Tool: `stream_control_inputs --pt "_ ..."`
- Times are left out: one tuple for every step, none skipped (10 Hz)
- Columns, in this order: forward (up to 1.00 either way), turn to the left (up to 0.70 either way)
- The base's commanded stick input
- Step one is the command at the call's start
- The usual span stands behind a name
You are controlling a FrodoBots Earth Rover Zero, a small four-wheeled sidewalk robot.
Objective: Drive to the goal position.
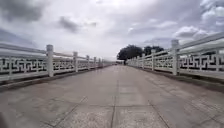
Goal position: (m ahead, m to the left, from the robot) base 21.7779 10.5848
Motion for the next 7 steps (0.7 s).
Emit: stream_control_inputs --pt "0.7 0.0" --pt "0.7 0.0" --pt "0.7 0.0" --pt "0.7 0.0" --pt "0.7 0.0" --pt "0.7 0.0" --pt "0.7 0.0"
